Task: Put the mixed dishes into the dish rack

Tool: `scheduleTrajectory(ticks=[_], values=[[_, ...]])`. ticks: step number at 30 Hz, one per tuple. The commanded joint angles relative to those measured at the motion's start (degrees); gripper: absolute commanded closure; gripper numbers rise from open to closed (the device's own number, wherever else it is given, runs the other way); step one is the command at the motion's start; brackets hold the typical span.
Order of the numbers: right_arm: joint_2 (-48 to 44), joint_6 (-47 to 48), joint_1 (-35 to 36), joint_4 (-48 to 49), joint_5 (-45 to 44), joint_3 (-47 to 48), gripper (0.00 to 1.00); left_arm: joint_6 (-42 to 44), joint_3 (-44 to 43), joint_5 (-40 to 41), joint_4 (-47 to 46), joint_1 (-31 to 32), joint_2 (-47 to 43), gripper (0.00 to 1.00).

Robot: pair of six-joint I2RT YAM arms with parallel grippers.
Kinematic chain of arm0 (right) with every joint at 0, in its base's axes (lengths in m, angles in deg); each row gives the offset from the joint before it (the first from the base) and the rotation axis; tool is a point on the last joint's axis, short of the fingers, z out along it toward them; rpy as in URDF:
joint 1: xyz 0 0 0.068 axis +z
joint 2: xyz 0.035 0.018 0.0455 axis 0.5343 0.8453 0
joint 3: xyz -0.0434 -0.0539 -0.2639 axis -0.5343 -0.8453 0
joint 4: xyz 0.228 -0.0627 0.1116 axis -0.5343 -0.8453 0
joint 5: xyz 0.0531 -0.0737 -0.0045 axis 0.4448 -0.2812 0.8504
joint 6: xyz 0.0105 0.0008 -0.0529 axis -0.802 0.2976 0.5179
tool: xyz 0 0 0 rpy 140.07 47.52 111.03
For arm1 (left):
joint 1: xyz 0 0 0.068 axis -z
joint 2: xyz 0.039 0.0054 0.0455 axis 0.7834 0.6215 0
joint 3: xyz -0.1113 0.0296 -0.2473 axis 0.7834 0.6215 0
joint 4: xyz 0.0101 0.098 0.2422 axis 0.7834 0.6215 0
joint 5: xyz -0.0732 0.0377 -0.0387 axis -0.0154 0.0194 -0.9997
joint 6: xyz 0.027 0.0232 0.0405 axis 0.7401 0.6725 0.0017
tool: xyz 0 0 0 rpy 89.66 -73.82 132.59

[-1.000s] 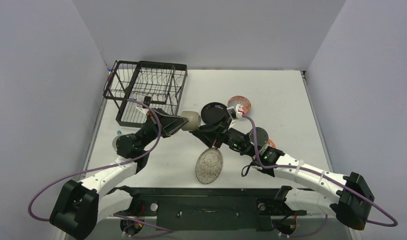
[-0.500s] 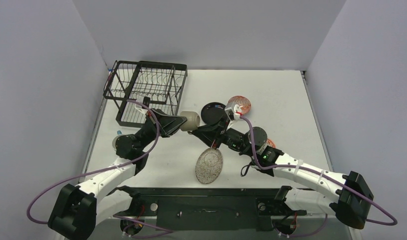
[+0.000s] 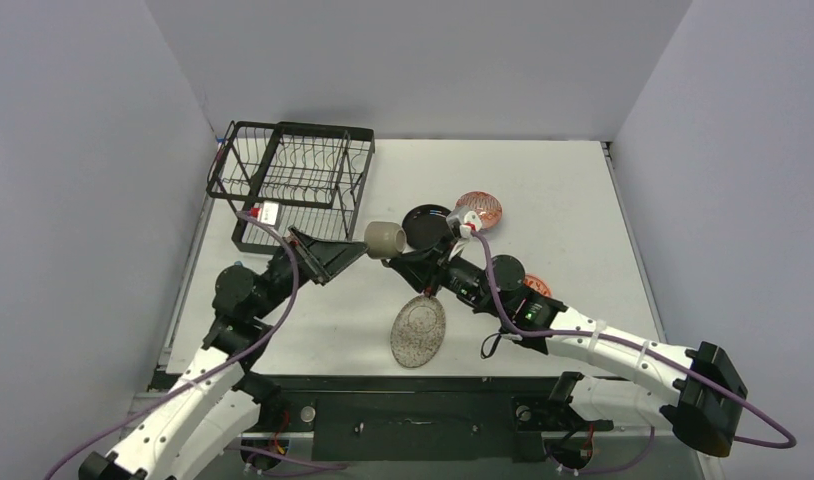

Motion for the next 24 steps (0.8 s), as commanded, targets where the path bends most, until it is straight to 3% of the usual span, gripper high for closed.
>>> scheduleTrajectory(ticks=[1, 4, 7, 15, 24], values=[[-1.5, 2.6, 0.3, -1.5, -6.2, 3.8, 1.0, 20.2, -9.2, 11.1, 29.6, -0.4, -7.6, 0.13], [0.5, 4.3, 0.0, -5.4, -8.1, 5.9, 1.0, 28.1, -14.3, 18.2, 42.9, -0.4, -10.8, 0.05], [5.0, 5.7, 0.0, -9.0, -10.8, 8.5, 1.0, 32.8, -18.2, 22.0, 48.8, -0.4, -12.1, 0.0], [20.9, 11.9, 2.4, -8.3, -15.7, 17.3, 1.0, 44.9, -31.7, 33.8, 63.6, -0.4, -12.9, 0.04], [37.9, 18.2, 6.2, -7.9, -21.4, 30.8, 1.0, 49.0, -35.9, 38.0, 68.4, -0.4, -16.0, 0.04]])
